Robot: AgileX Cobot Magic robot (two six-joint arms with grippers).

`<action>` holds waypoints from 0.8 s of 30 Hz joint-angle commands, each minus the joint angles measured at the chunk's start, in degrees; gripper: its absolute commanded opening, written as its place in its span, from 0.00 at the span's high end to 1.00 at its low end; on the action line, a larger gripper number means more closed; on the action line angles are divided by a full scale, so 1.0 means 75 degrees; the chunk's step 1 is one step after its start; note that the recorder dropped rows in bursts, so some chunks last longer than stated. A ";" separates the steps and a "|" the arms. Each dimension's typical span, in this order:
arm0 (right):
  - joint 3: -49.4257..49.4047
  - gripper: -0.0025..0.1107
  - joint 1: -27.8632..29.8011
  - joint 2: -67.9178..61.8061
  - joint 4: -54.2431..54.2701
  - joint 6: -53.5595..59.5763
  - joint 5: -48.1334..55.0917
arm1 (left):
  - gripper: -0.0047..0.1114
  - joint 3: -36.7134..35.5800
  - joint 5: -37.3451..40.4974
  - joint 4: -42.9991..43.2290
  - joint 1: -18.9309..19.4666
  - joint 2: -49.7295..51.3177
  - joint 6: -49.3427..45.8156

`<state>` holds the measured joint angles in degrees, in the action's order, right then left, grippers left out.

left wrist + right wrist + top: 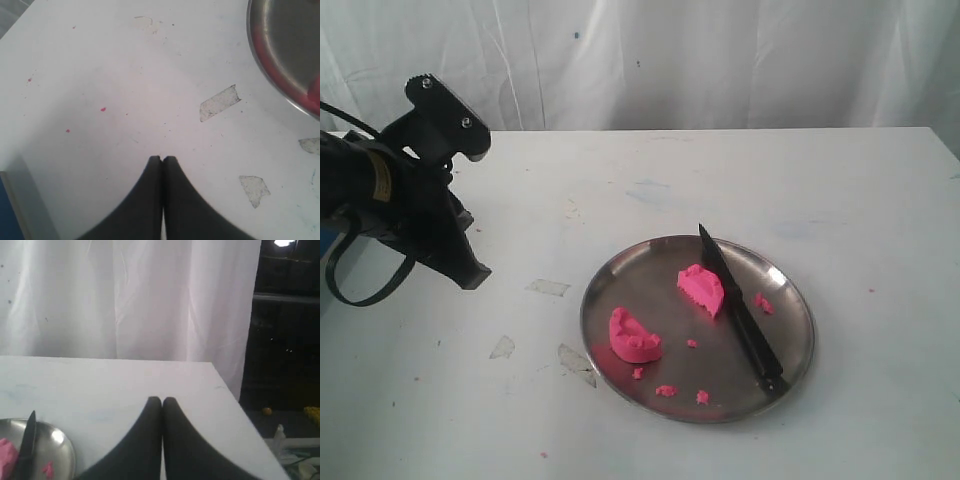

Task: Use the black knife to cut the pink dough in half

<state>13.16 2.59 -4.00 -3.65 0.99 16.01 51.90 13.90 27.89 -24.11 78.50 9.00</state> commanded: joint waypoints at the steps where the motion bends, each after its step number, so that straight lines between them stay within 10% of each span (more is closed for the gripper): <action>1: -0.1065 0.98 -0.0302 0.0534 -0.0110 -0.0986 -0.0204 | 0.96 -0.0062 0.0086 -0.0065 0.0002 -0.0056 0.0022; 24: -0.1755 0.98 -0.0345 0.0534 -0.0119 -0.0701 0.0439 | 0.96 -0.0062 -0.0064 -0.0051 0.0002 -0.0056 0.0022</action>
<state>0.27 0.00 -0.32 -3.91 -4.90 19.26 51.90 13.31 27.89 -24.11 78.50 9.00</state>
